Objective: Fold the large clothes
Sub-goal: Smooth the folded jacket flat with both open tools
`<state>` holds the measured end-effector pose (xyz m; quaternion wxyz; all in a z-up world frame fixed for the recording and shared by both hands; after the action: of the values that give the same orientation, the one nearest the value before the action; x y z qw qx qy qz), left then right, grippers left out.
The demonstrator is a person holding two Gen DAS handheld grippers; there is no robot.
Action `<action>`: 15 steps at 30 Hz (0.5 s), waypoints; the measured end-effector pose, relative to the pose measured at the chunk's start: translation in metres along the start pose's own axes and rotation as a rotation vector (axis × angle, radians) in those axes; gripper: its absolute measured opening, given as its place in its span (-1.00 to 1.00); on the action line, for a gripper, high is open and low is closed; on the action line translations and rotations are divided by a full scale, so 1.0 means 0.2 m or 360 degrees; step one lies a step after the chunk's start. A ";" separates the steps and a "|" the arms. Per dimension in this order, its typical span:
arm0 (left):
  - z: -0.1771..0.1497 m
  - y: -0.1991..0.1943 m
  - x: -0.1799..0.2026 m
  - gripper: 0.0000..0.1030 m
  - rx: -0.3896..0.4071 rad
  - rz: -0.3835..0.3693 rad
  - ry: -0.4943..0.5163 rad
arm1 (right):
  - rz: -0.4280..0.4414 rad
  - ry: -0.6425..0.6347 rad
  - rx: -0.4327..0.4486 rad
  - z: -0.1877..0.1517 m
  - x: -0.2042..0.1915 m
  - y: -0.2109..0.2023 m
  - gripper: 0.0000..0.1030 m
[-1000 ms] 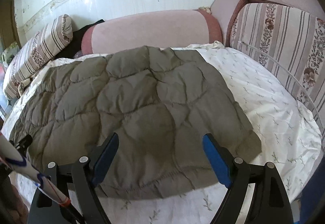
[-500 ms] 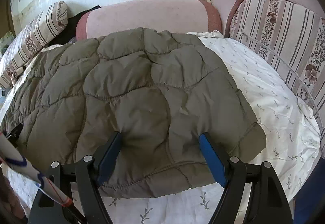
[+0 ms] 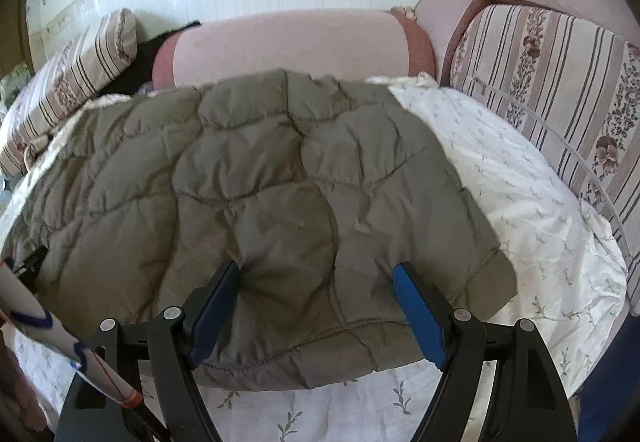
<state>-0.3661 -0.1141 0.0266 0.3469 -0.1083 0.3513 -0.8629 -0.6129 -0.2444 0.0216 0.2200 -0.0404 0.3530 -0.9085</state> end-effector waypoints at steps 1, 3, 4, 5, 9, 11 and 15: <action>0.00 -0.01 0.00 0.79 0.0003 -0.0005 -0.0002 | 0.0000 0.0002 0.0014 0.00 0.00 -0.02 0.63; -0.01 -0.04 -0.01 0.79 0.0026 0.0012 0.0001 | 0.0004 0.0004 0.0042 -0.01 -0.01 -0.05 0.63; -0.01 -0.05 0.00 0.79 0.0036 0.0015 0.0006 | 0.0008 0.0001 0.0043 -0.01 -0.01 -0.06 0.63; -0.01 -0.06 0.00 0.79 0.0039 0.0015 0.0009 | 0.0016 0.0001 0.0040 -0.03 -0.01 -0.07 0.63; -0.04 -0.12 0.00 0.79 0.0046 -0.0025 0.0007 | 0.0024 0.0022 0.0047 -0.05 0.01 -0.12 0.63; -0.06 -0.16 0.01 0.79 0.0054 -0.0041 0.0012 | 0.0027 0.0039 0.0058 -0.06 0.02 -0.14 0.63; -0.12 -0.26 0.01 0.79 0.0047 -0.0117 0.0032 | 0.0041 0.0071 0.0049 -0.11 0.06 -0.22 0.63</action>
<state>-0.4054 -0.0751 0.0443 0.3129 -0.1073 0.3378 -0.8812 -0.6445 -0.2075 0.0340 0.2244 -0.0121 0.3445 -0.9115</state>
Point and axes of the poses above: each gripper's, at about its wrist camera, not at the fingertips, and y roughly the way its jaws point, x to its right, z to its top, the point moved 4 cm from there along y, roughly the way its jaws point, and after that the axes turned 2 degrees about y, right-handed, at the moved point
